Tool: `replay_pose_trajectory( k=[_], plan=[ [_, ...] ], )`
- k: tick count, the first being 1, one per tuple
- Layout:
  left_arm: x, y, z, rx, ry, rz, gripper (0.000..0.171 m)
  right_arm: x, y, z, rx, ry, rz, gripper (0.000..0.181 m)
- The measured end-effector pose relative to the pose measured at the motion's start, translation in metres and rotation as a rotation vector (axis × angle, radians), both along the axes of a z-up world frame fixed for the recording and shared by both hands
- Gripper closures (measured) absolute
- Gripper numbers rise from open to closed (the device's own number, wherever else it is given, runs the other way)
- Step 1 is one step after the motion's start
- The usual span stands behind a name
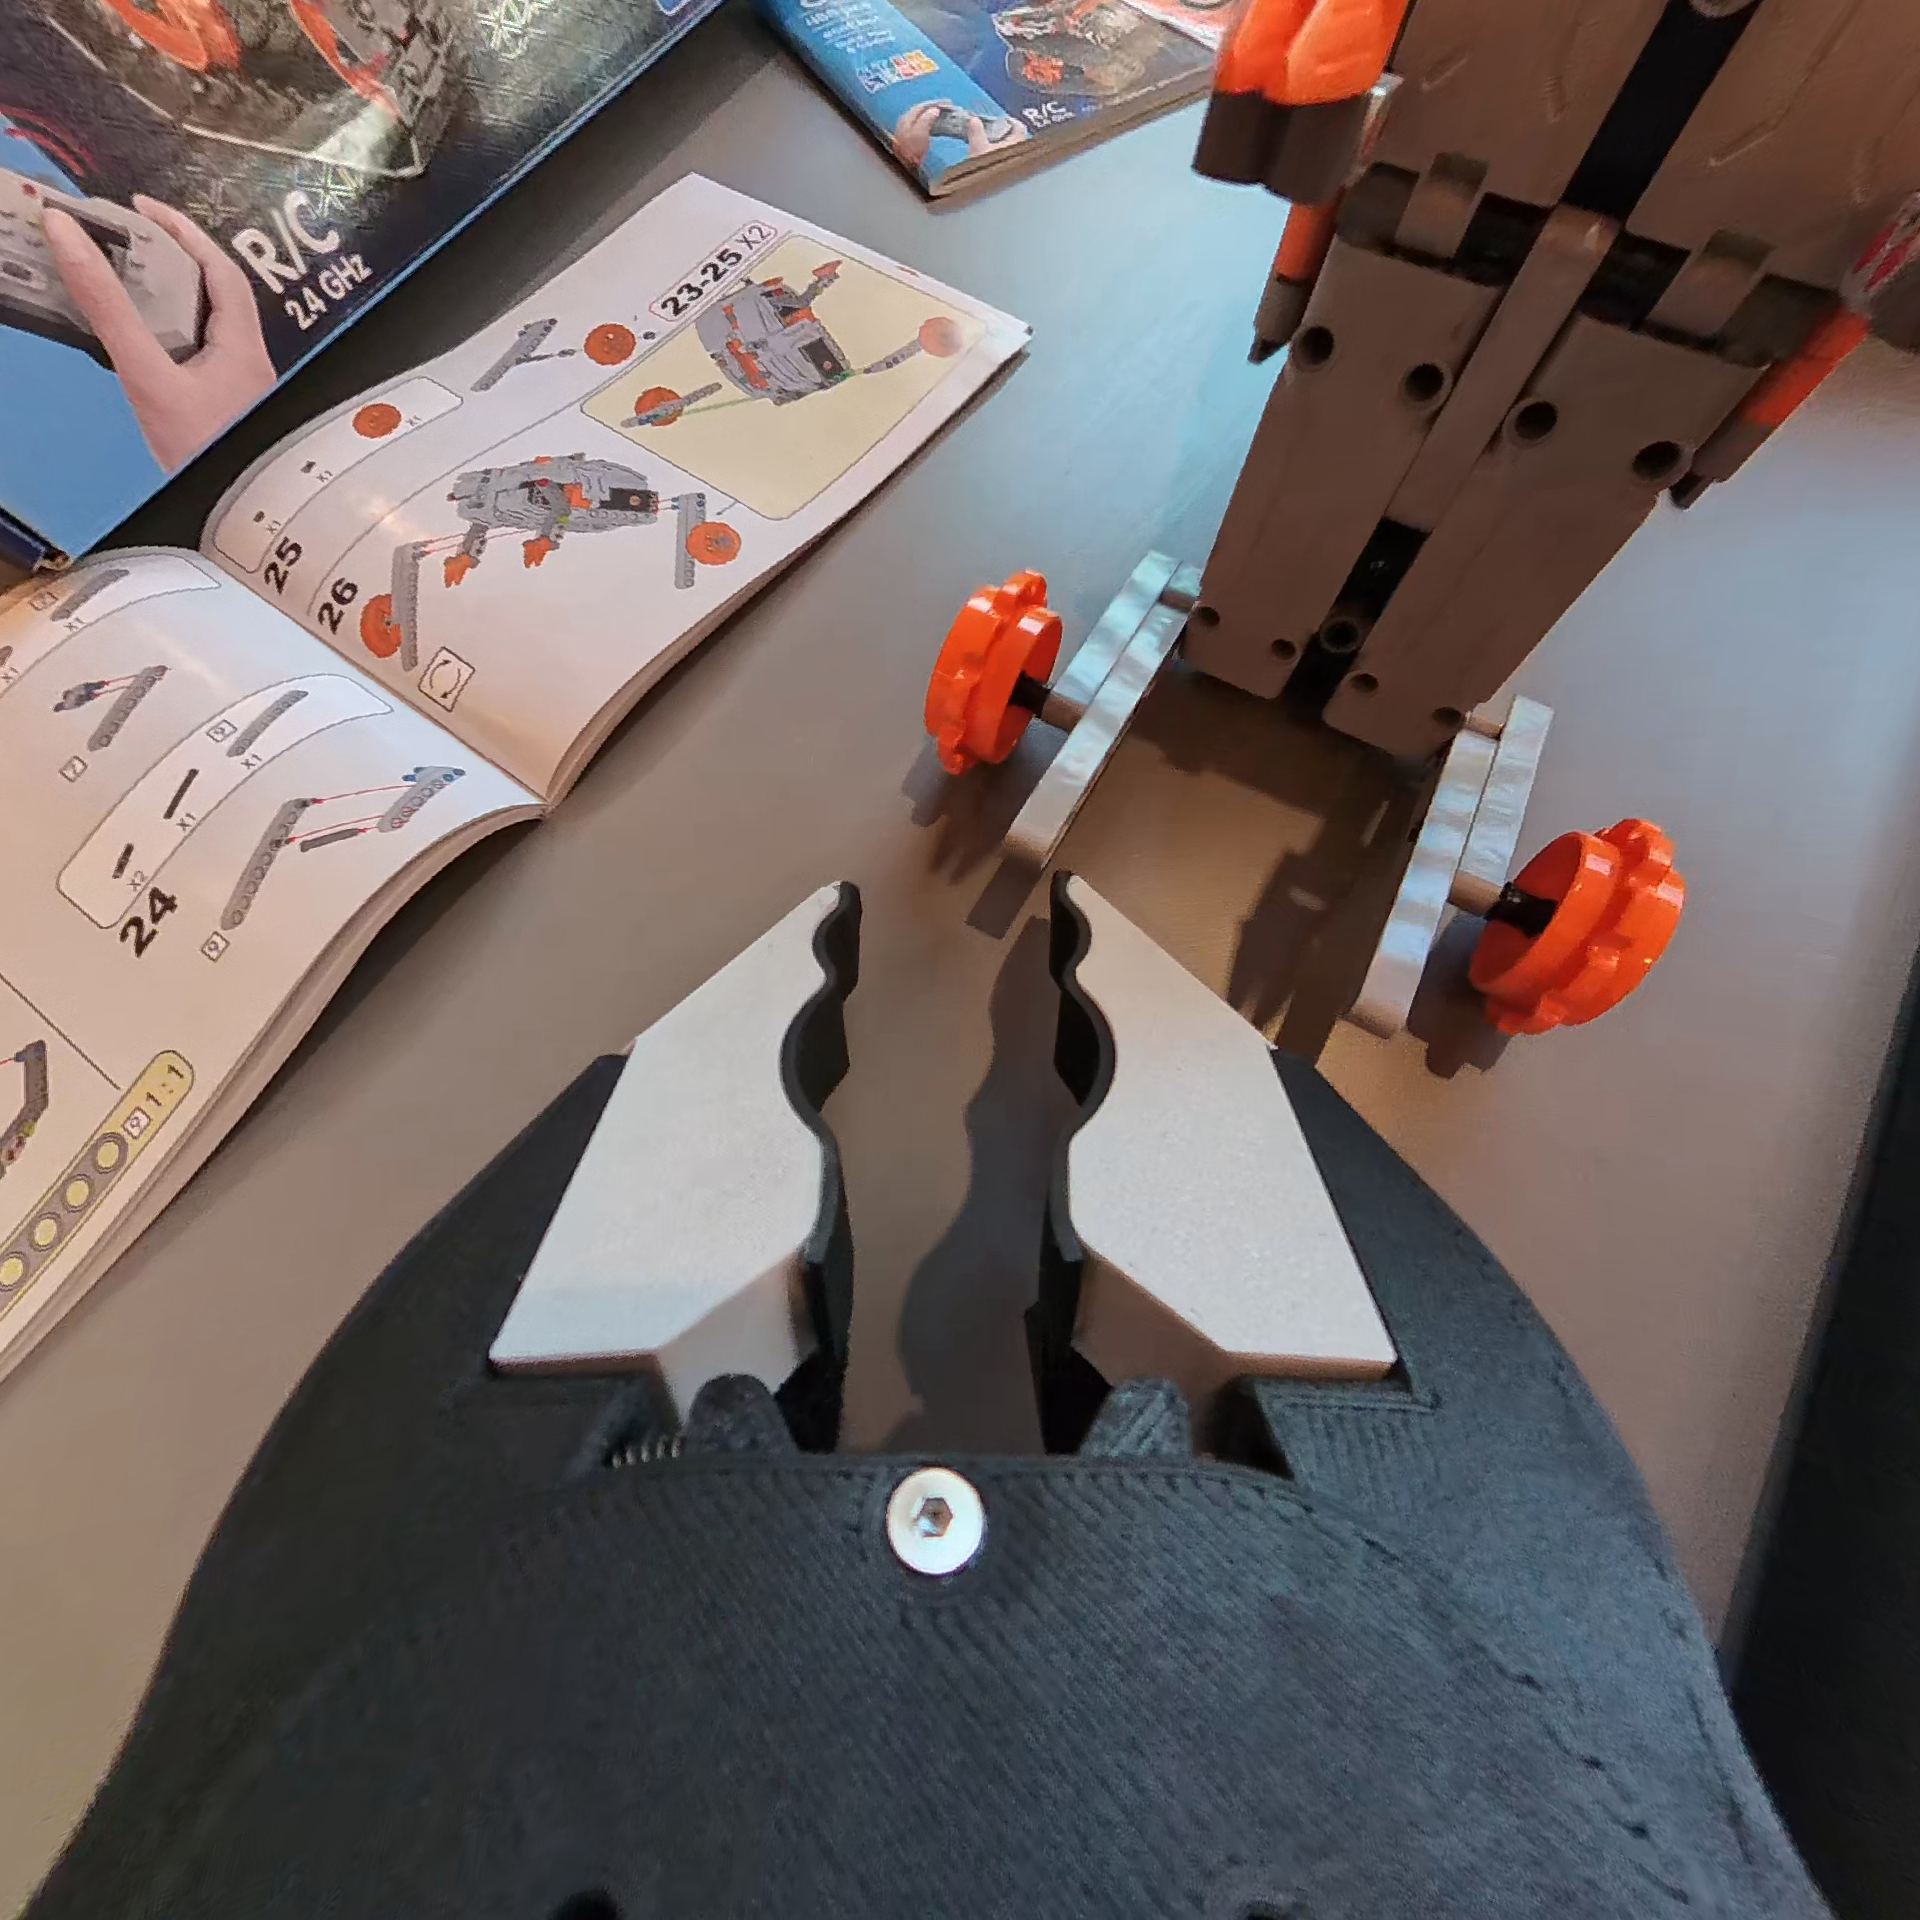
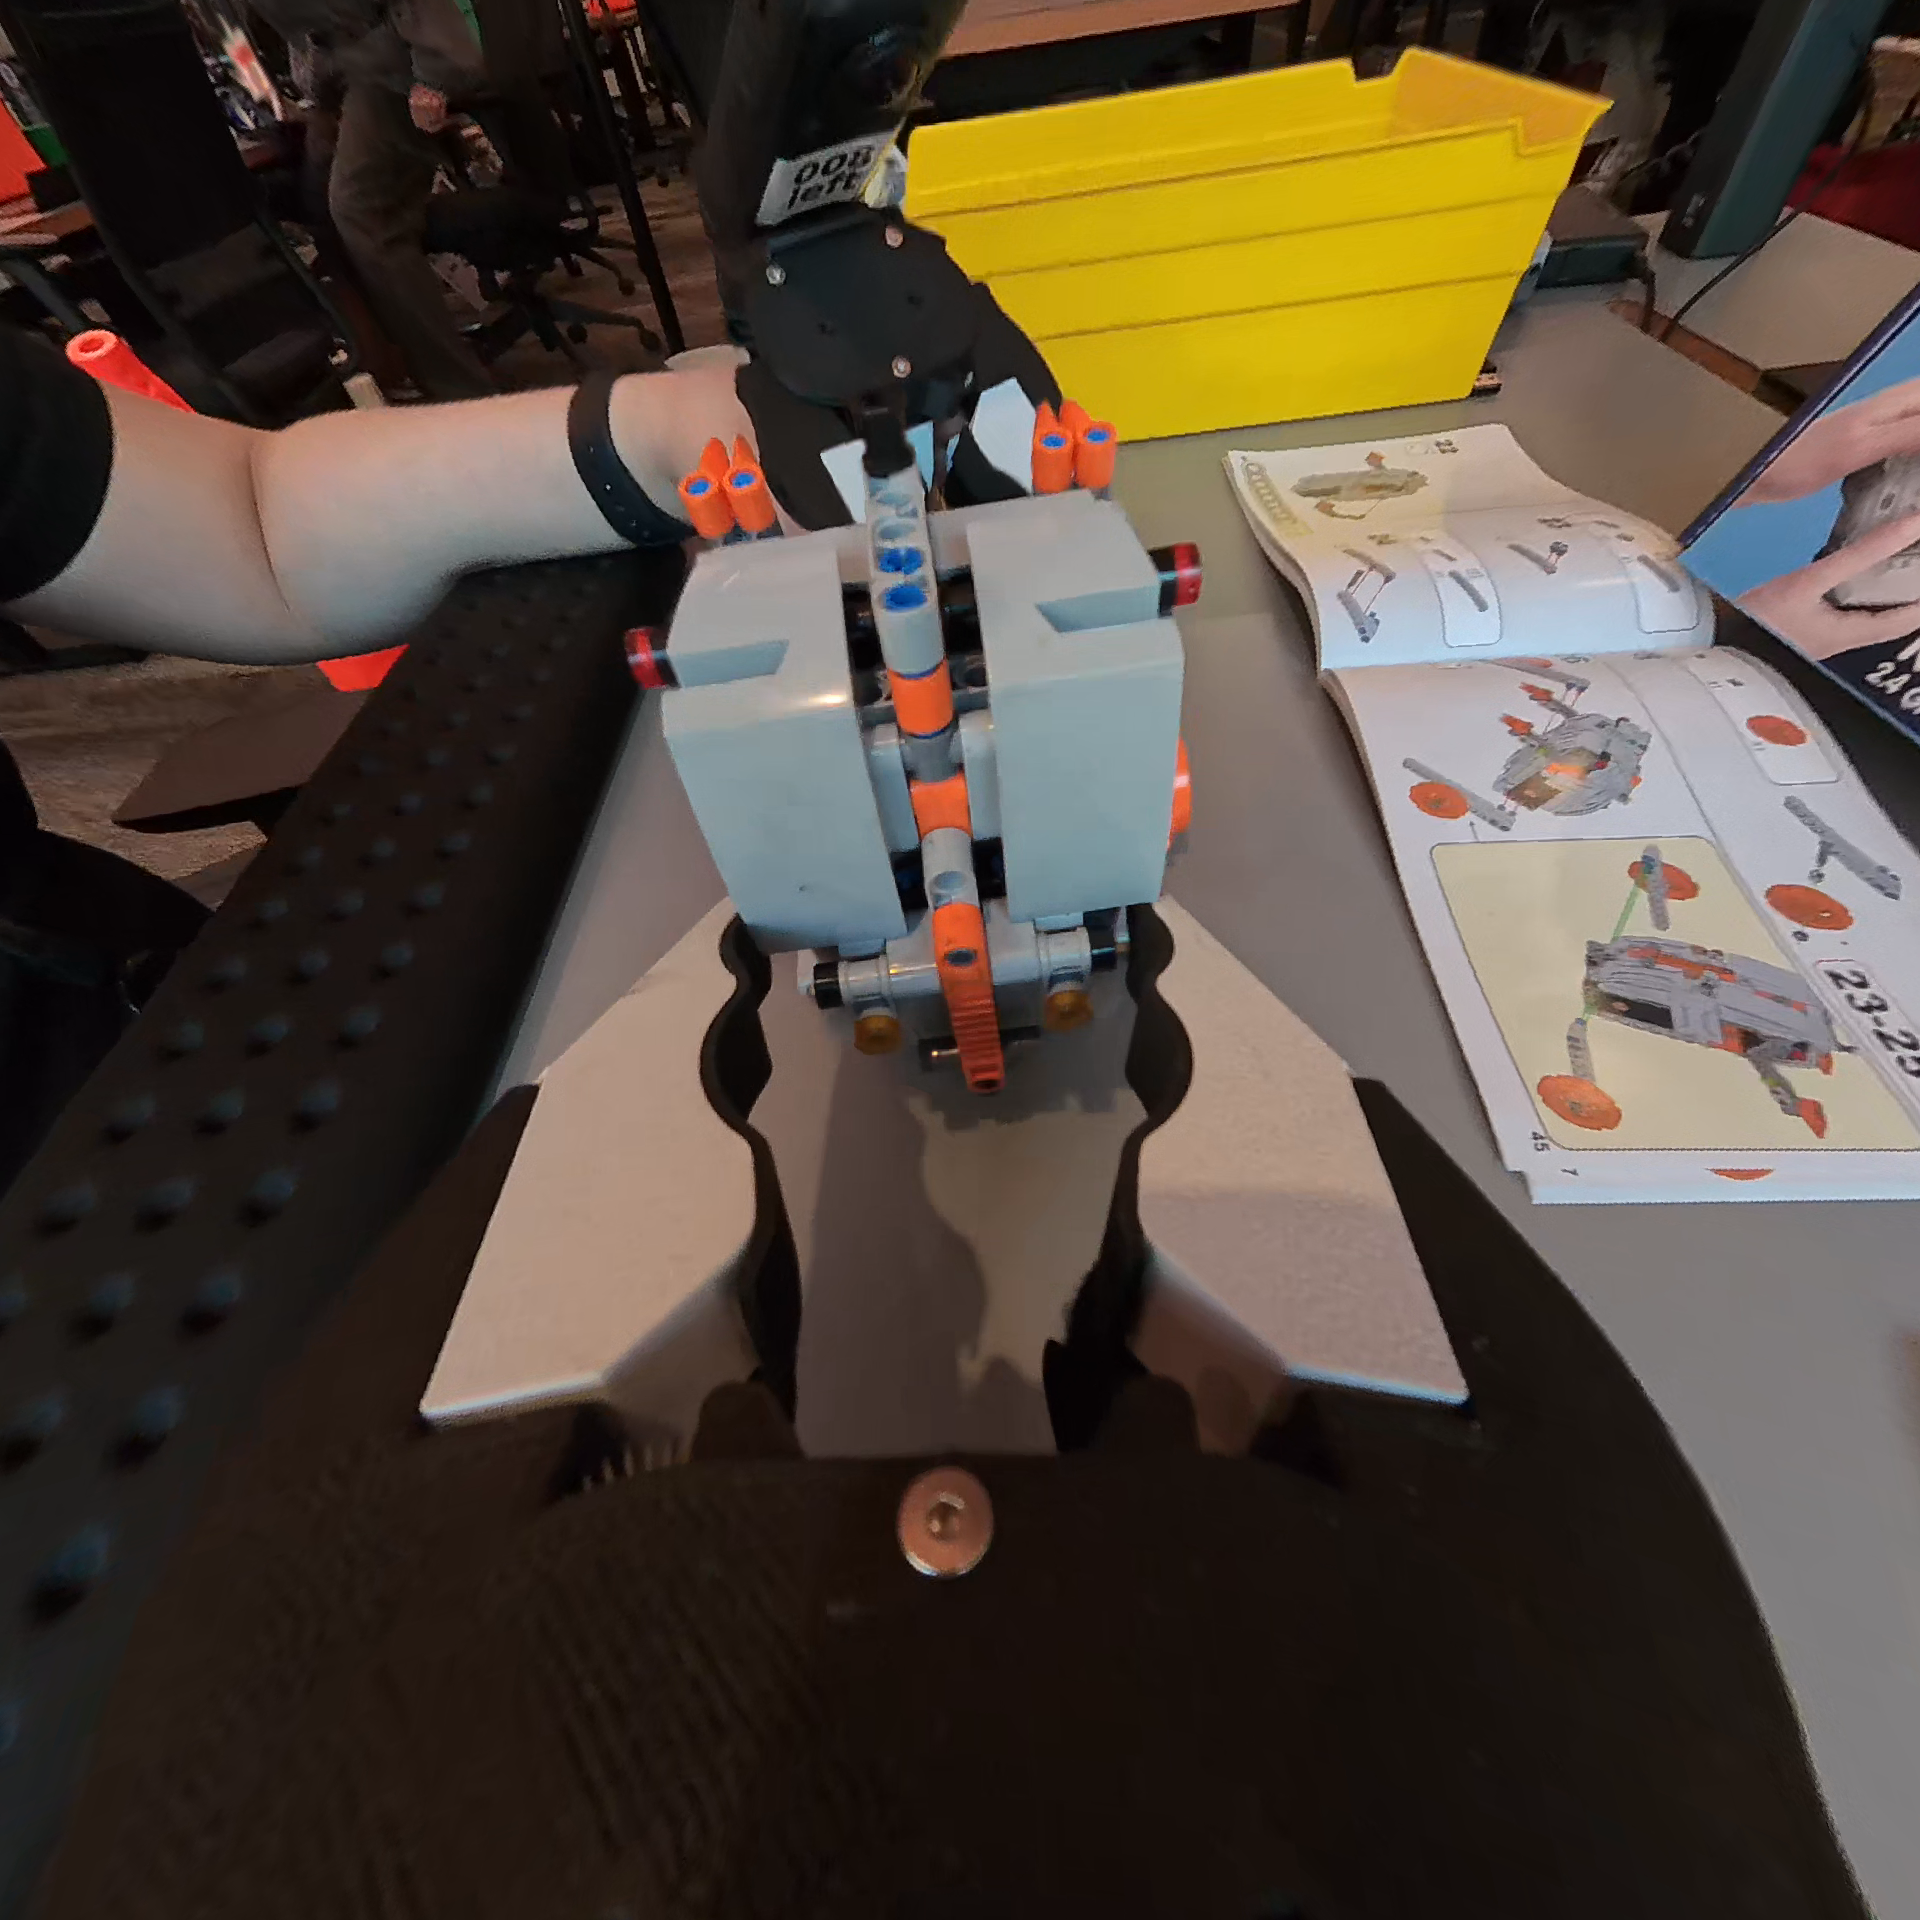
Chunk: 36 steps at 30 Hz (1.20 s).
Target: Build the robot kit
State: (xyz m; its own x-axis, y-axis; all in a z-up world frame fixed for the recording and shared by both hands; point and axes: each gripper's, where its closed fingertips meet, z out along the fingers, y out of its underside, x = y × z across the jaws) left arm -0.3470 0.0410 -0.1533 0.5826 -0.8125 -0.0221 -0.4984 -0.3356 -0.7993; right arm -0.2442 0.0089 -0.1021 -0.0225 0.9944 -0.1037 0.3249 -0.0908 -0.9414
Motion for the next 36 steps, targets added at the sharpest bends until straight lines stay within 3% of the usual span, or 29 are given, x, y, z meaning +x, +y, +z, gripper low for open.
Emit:
replay_pose_trajectory(
  k=[11, 36],
  plan=[
    [0.0, -0.001, 0.004, -0.009, -0.028, -0.014, 0.138, -0.009, 0.001, 0.023, 0.045, 0.005, -0.055, 0.114],
    [-0.012, 0.001, -0.007, -0.036, 0.025, 0.013, 0.14, -0.005, 0.008, 0.027, 0.005, -0.016, -0.083, 0.114]
  ],
)
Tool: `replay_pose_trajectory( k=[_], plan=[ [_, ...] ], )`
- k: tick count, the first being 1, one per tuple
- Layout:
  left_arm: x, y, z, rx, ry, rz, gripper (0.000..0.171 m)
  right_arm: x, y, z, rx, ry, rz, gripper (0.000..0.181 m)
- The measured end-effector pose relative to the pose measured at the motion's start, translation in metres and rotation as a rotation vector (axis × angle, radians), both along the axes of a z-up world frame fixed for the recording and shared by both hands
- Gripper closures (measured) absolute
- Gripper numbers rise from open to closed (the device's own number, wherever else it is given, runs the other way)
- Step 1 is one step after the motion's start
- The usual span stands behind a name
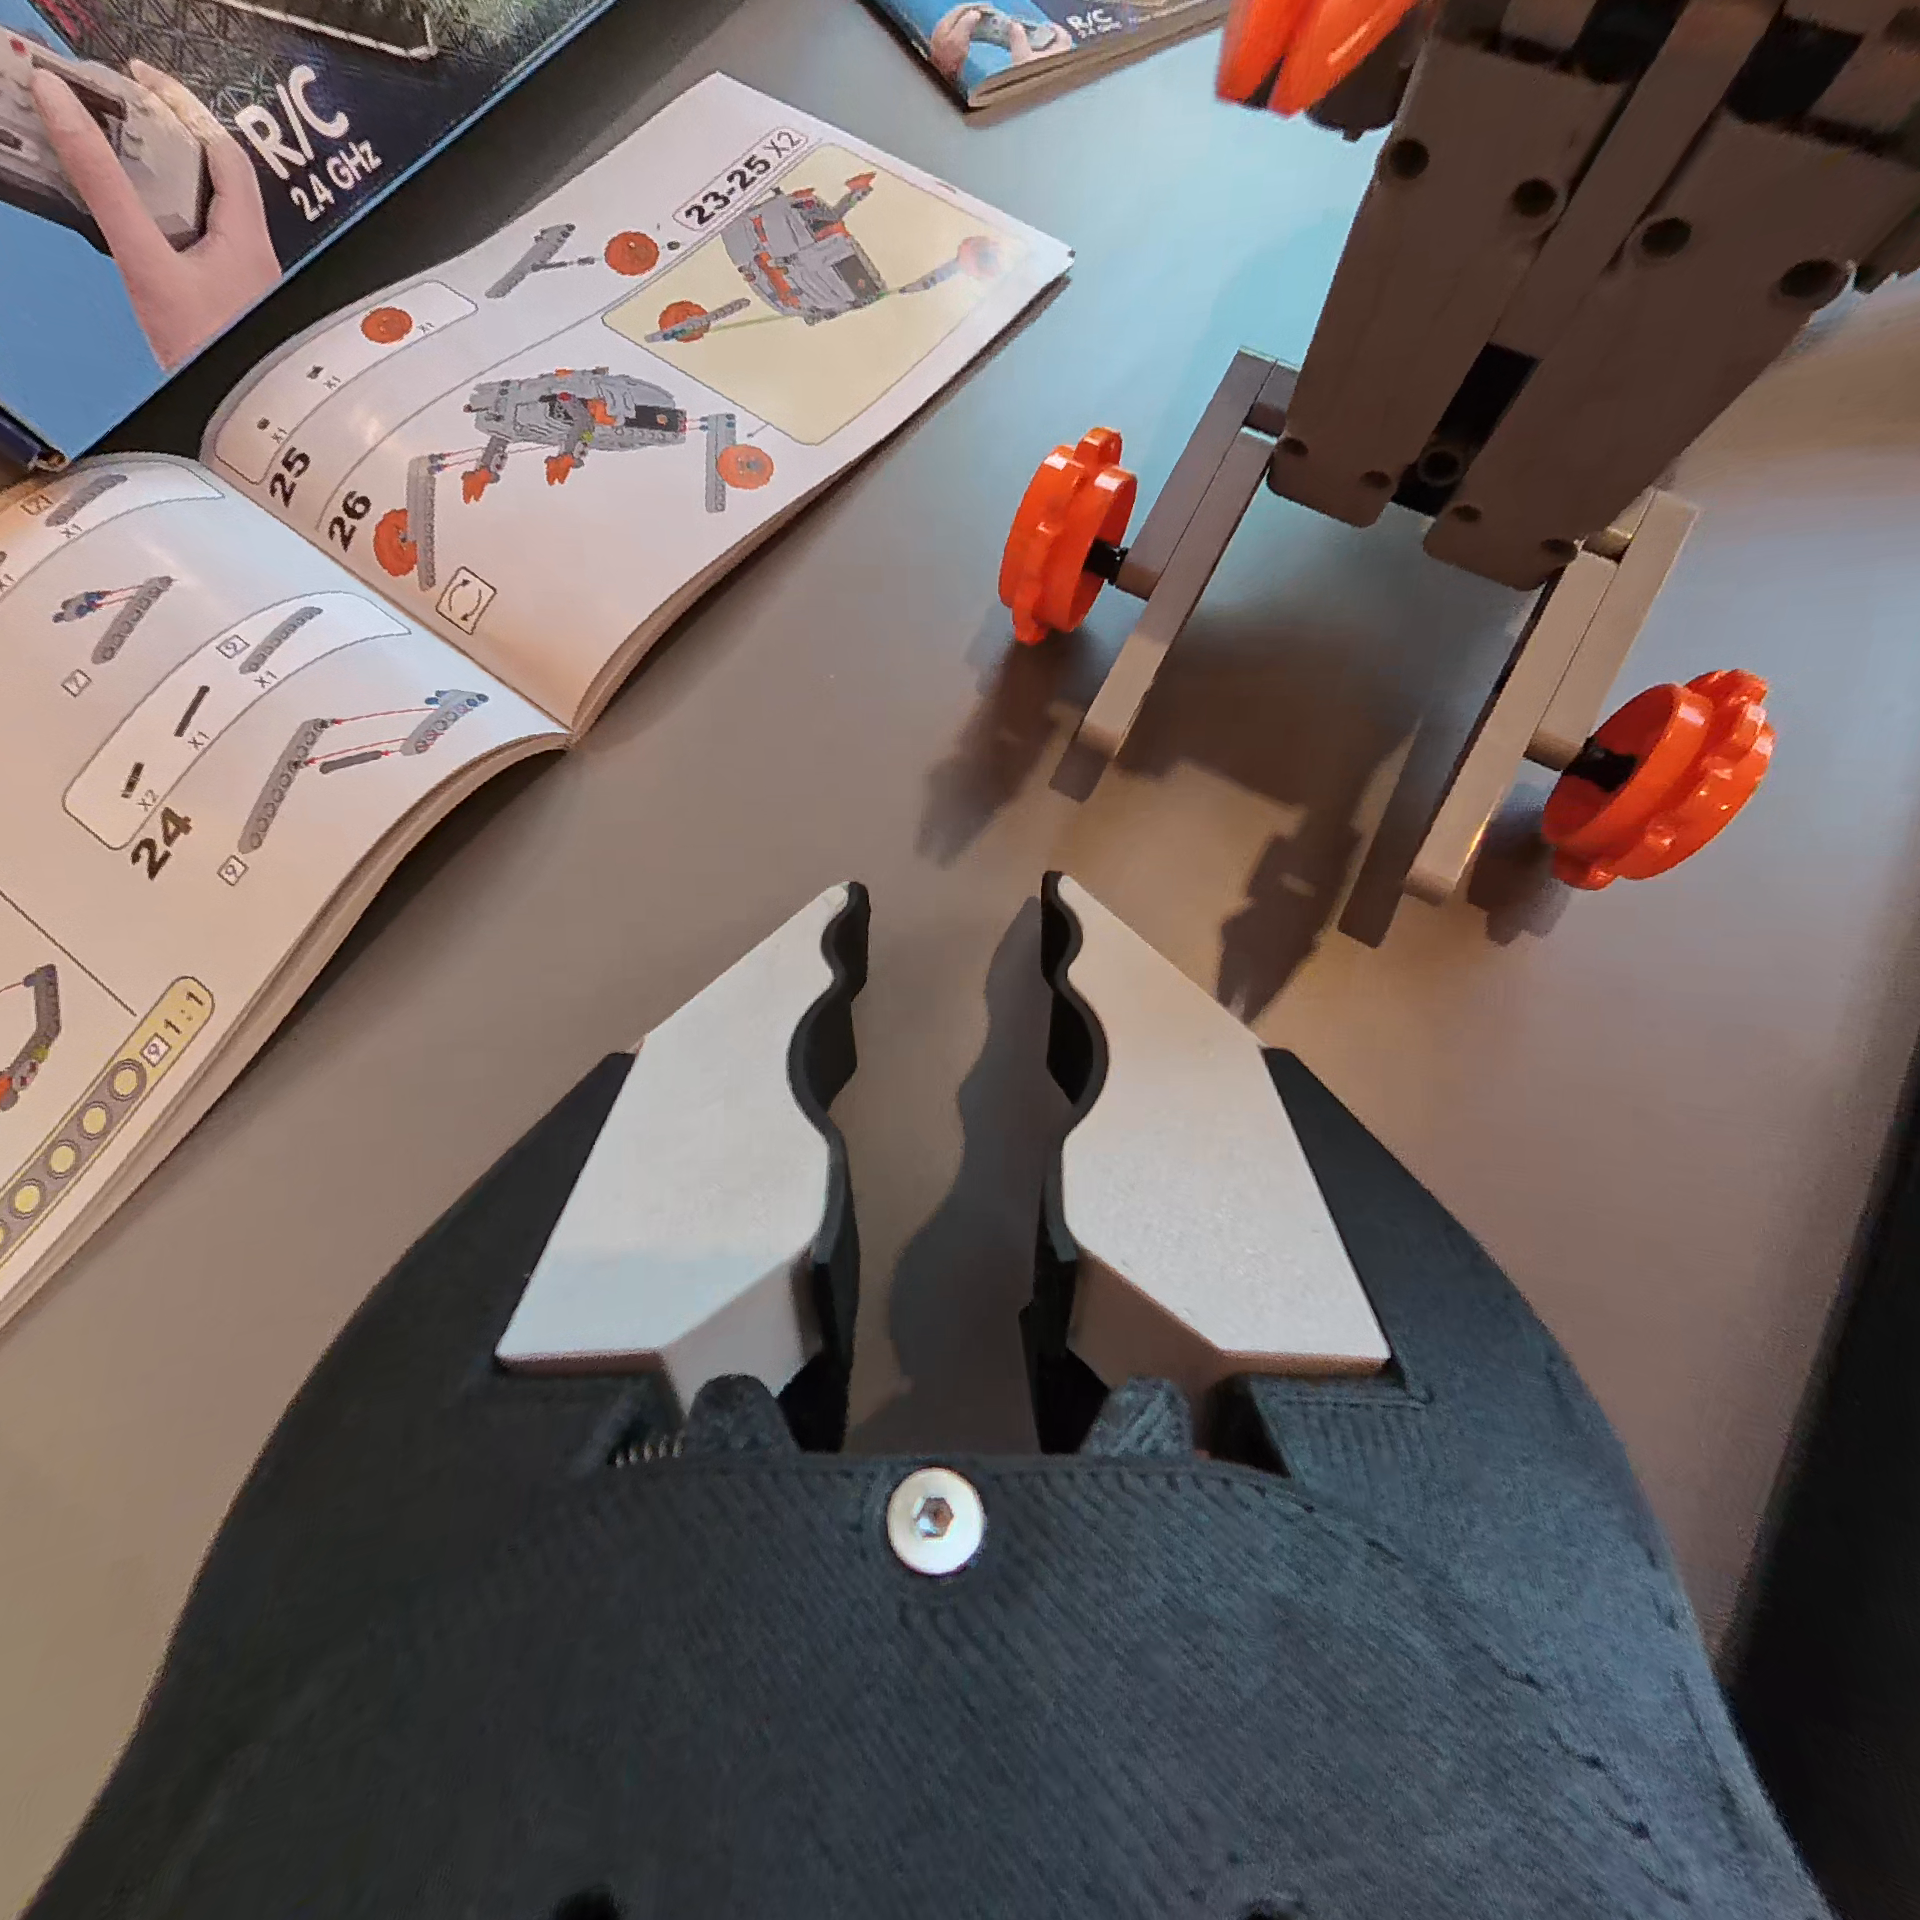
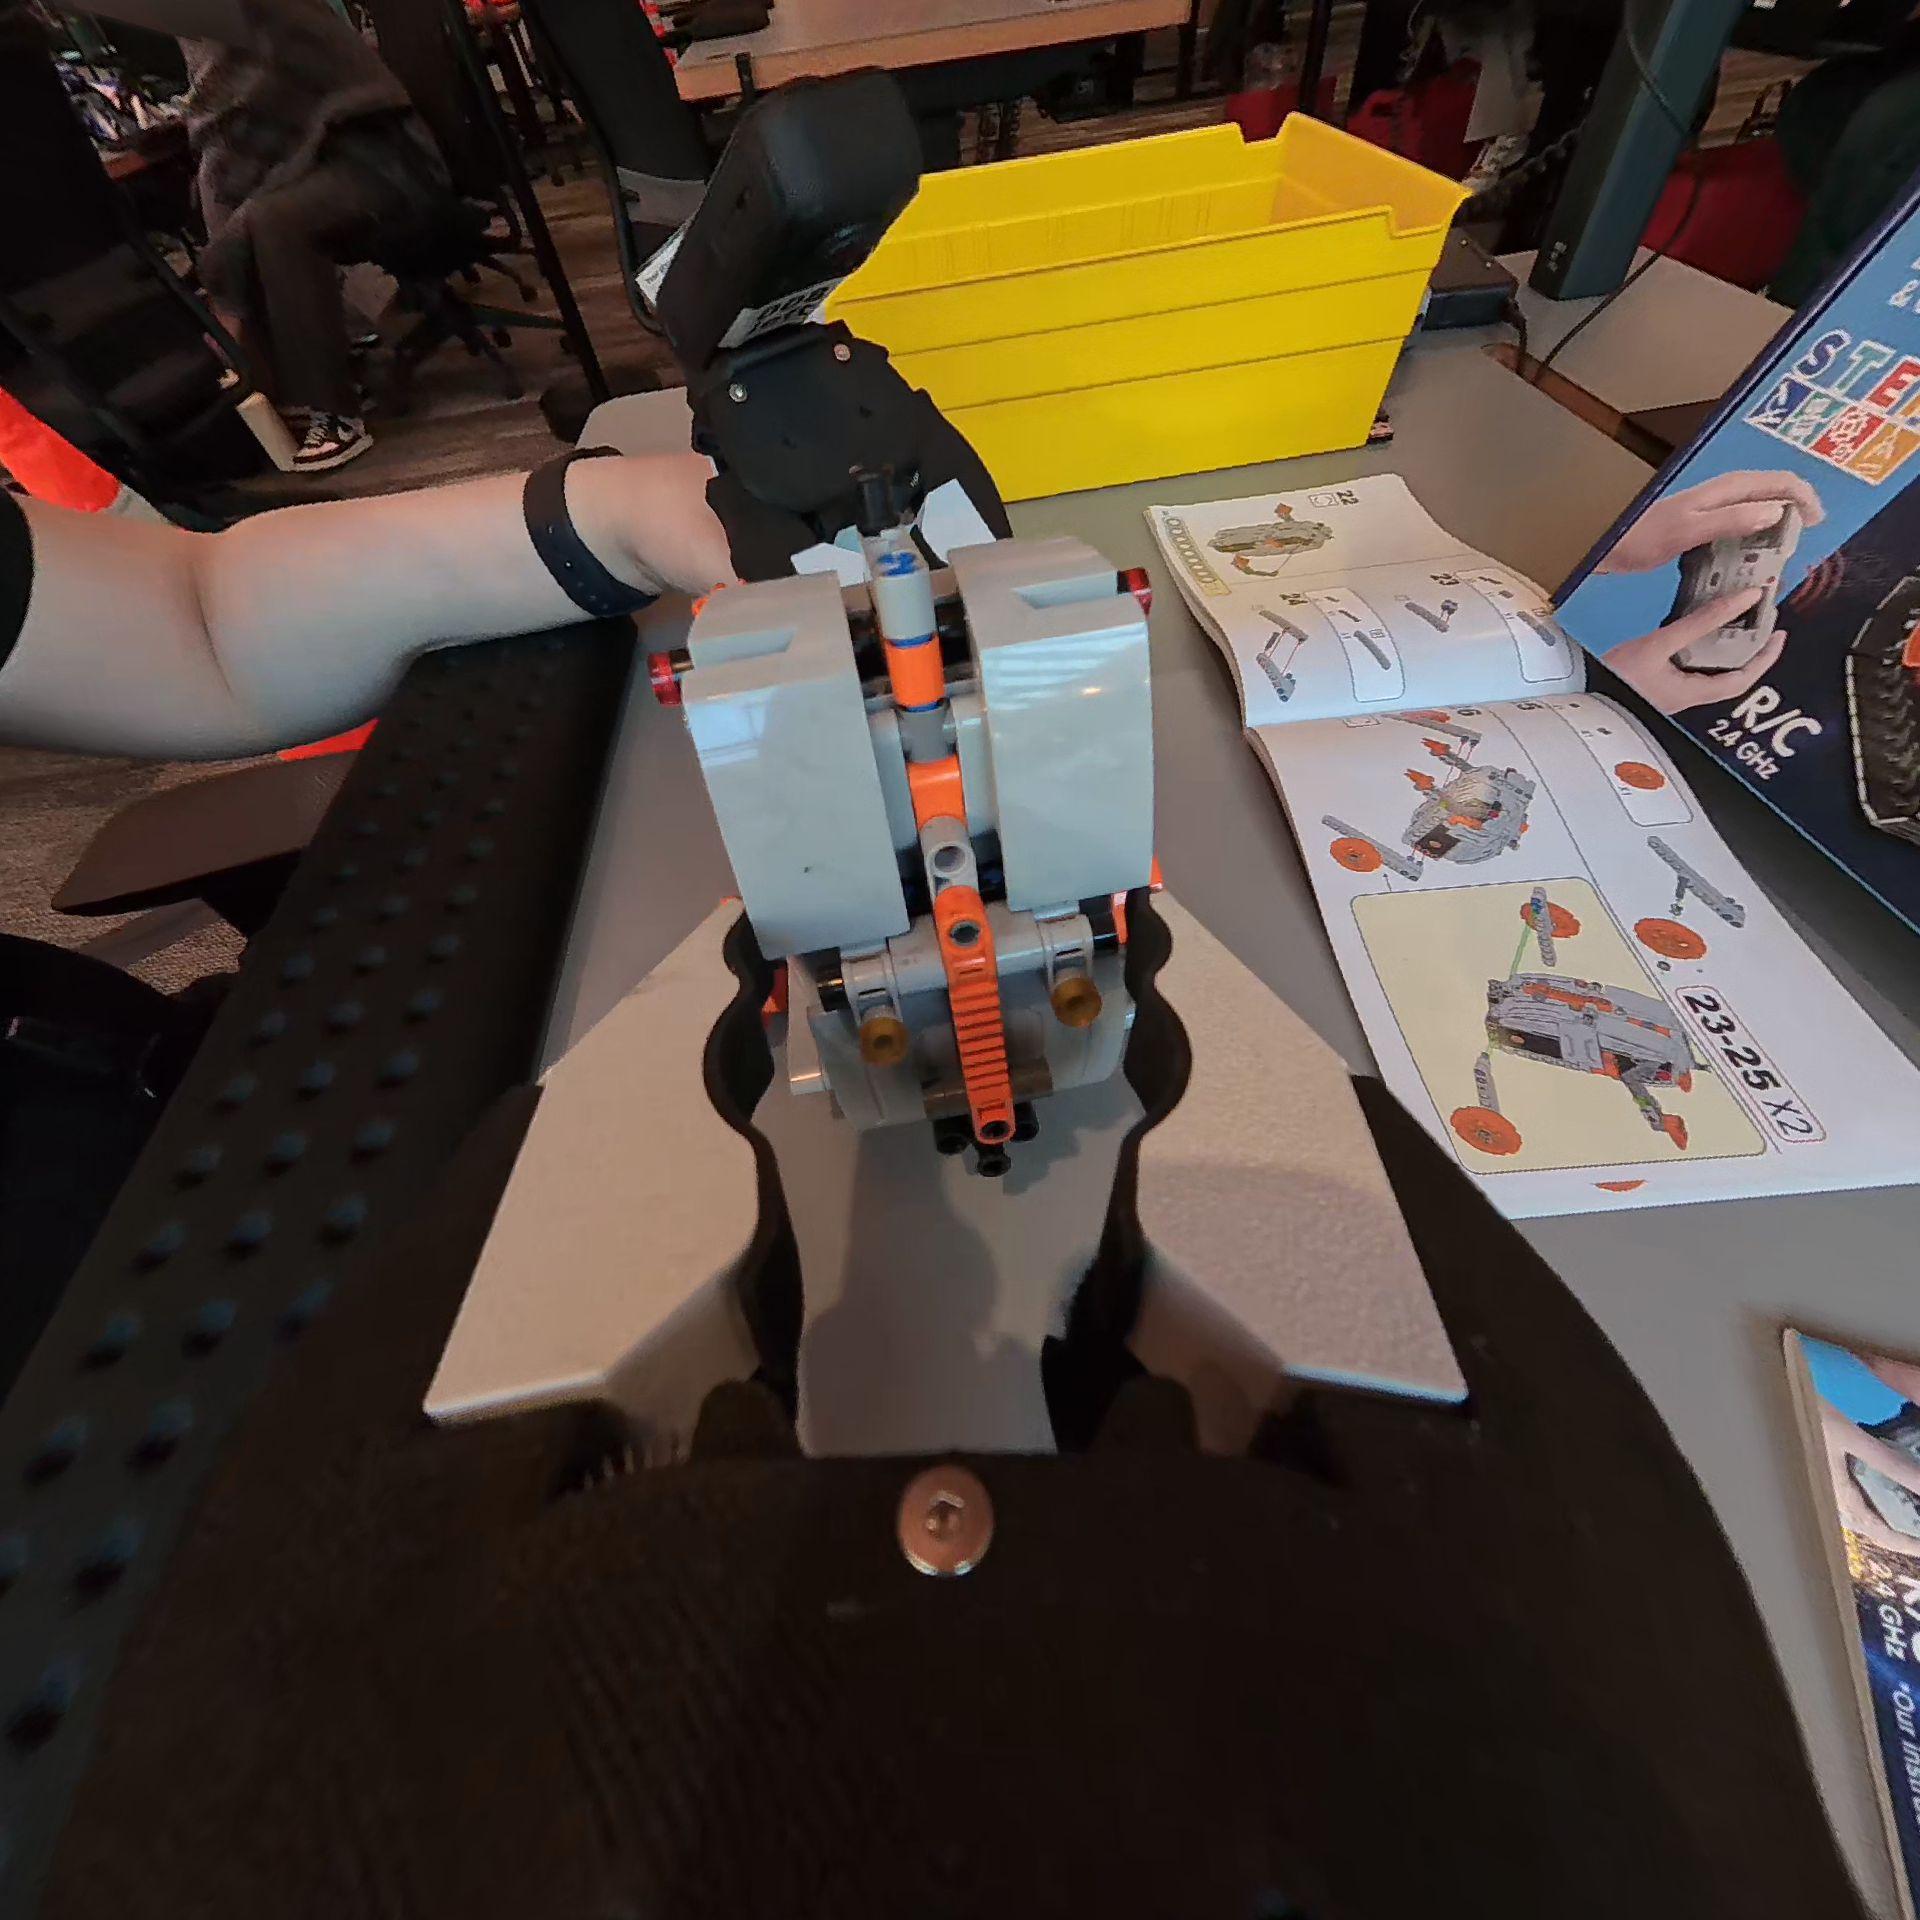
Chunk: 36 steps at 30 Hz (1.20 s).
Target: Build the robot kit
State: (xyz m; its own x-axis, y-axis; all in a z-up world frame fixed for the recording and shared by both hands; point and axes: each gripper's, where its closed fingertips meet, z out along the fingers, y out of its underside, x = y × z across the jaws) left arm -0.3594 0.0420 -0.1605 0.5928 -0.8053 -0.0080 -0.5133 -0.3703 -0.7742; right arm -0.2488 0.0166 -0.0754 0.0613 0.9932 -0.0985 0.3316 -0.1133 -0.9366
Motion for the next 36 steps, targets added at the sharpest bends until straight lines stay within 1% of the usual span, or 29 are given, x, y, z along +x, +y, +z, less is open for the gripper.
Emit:
replay_pose_trajectory(
  k=[10, 17, 30, 36],
  plan=[
    [-0.0036, 0.0015, -0.0026, -0.004, 0.015, 0.008, 0.14, -0.003, -0.0024, 0.0011, 0.044, -0.018, 0.006, 0.114],
    [-0.0059, 0.0013, -0.0028, 0.005, 0.033, 0.005, 0.14, -0.0078, -0.0034, 0.0005, 0.047, -0.011, 0.006, 0.114],
    [-0.0061, 0.0006, -0.0034, 0.011, 0.047, -0.007, 0.14, -0.0038, -0.0011, -0.001, 0.038, 0.006, 0.014, 0.114],
    [-0.0045, -0.0017, -0.0031, 0.024, 0.068, -0.023, 0.142, -0.0037, -0.004, 0.0003, 0.083, 0.034, 0.045, 0.115]
  ],
)
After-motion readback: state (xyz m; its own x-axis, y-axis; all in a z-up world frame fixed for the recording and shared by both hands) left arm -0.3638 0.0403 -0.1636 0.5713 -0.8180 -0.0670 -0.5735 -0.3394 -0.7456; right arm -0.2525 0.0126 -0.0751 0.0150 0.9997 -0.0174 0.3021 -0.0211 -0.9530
